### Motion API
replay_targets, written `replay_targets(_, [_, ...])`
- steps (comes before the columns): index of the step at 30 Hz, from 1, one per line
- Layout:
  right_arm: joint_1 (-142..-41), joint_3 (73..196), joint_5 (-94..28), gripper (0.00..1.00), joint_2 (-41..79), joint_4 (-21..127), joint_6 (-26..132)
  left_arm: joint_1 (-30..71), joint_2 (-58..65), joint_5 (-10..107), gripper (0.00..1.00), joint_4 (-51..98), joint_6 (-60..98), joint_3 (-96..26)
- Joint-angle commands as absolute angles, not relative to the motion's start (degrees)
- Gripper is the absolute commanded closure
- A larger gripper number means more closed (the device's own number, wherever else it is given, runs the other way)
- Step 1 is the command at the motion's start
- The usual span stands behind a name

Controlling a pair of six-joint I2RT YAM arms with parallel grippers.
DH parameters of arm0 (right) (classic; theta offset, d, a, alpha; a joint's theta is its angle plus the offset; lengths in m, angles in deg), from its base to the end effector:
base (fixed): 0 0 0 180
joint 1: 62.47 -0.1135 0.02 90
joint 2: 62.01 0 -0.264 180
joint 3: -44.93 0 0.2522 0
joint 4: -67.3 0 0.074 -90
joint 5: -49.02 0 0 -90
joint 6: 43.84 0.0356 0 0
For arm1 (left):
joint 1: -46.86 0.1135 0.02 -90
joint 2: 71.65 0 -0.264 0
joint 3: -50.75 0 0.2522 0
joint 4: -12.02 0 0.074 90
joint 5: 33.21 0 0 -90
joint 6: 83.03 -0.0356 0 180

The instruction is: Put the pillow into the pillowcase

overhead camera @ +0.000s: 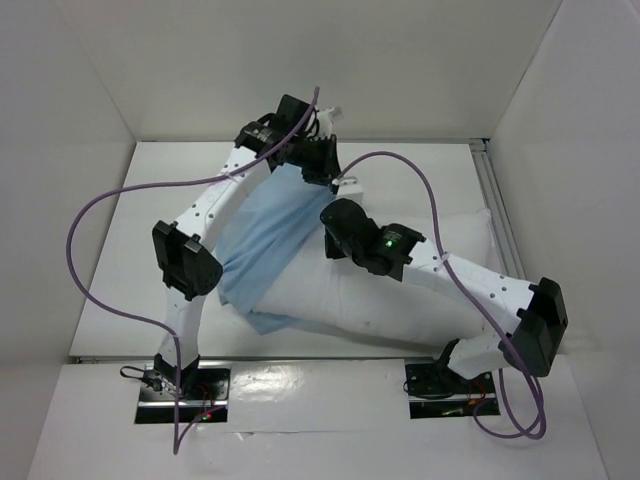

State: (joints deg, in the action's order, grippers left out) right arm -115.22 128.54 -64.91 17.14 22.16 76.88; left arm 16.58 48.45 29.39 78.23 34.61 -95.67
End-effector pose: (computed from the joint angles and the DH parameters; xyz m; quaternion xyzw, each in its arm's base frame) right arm 0.1946 0.2321 0.3229 -0.0850 0.8892 0.1311 0.4300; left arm 0.3885 -0.2458 0.3860 0.1205 0.8776 -0.3869 0.2561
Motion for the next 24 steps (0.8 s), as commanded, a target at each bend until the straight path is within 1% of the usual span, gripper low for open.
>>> replay_targets(1, [-116.0, 130.2, -69.6, 1.00, 15.2, 25.3, 80.9, 14.4, 46.6, 21.2, 1.00, 69.6, 38.3, -91.8])
replay_targets(4, [-110.0, 128.4, -73.0, 1.00, 12.5, 26.9, 83.7, 13.7, 49.8, 20.6, 1.00, 70.6, 38.3, -91.2])
replay_targets(5, [-108.8, 127.7, -73.0, 1.00, 11.7, 28.0, 83.7, 13.7, 49.8, 21.6, 1.00, 71.7, 37.3, -92.7])
replay_targets(6, [-107.7, 127.2, -73.0, 1.00, 11.2, 28.5, 83.7, 15.5, 49.8, 22.4, 0.93, 72.7, 37.3, -93.6])
replay_targets(7, [-106.5, 127.2, -72.2, 1.00, 11.2, 29.2, 83.0, 16.4, 47.8, 23.3, 0.73, 72.7, 36.5, -94.1])
replay_targets(8, [-104.9, 126.5, -72.2, 1.00, 11.2, 29.2, 82.5, 17.3, 46.2, 25.6, 0.58, 73.3, 35.6, -94.1])
replay_targets(9, [-104.2, 126.5, -72.2, 1.00, 11.2, 29.2, 81.7, 19.3, 44.5, 26.9, 0.46, 73.3, 35.6, -94.1])
replay_targets(11, [-102.6, 126.5, -72.2, 1.00, 11.7, 29.2, 80.0, 21.4, 38.5, 30.9, 0.25, 74.6, 34.2, -92.4])
replay_targets(13, [-100.9, 127.7, -71.6, 1.00, 13.7, 28.4, 79.5, 24.0, 33.8, 33.7, 0.23, 75.3, 32.8, -88.9])
replay_targets(14, [-99.0, 129.1, -70.9, 1.00, 14.4, 27.7, 79.5, 24.7, 28.7, 37.5, 0.25, 75.3, 32.8, -87.0])
replay_targets(15, [-98.2, 129.7, -70.3, 1.00, 15.1, 26.9, 79.5, 25.2, 25.7, 39.6, 0.34, 75.3, 32.2, -84.3])
replay_targets(16, [-97.5, 130.2, -69.6, 1.00, 15.6, 26.9, 79.5, 25.2, 22.7, 42.0, 0.39, 75.3, 31.7, -81.4])
replay_targets(17, [-97.5, 130.2, -68.9, 1.00, 16.2, 28.0, 79.5, 25.2, 19.7, 44.3, 0.47, 75.3, 31.7, -74.4])
replay_targets(18, [-96.1, 130.8, -68.3, 1.00, 16.2, 28.0, 79.5, 25.2, 16.6, 47.7, 0.57, 75.3, 31.7, -70.3])
replay_targets(19, [-96.1, 130.8, -67.0, 1.00, 16.9, 28.0, 79.5, 25.2, 10.7, 49.0, 0.70, 74.7, 31.7, -65.9])
replay_targets(20, [-95.5, 131.5, -66.4, 1.00, 17.9, 28.0, 79.5, 25.2, 7.8, 49.6, 0.72, 73.5, 31.7, -56.4])
replay_targets(21, [-95.0, 132.2, -66.4, 1.00, 17.9, 28.0, 79.5, 25.2, 5.0, 49.6, 0.72, 72.5, 32.3, -51.4])
replay_targets(22, [-95.0, 132.2, -65.8, 1.00, 18.7, 28.0, 78.9, 24.5, 2.4, 50.3, 0.67, 71.1, 33.8, -46.3])
replay_targets(23, [-95.0, 132.7, -65.8, 1.00, 19.2, 28.0, 78.9, 23.3, -2.4, 50.8, 0.37, 68.7, 35.3, -37.1])
replay_targets(24, [-95.0, 132.7, -65.0, 1.00, 19.2, 28.7, 78.9, 23.3, -4.6, 50.3, 0.24, 67.0, 36.9, -32.9])
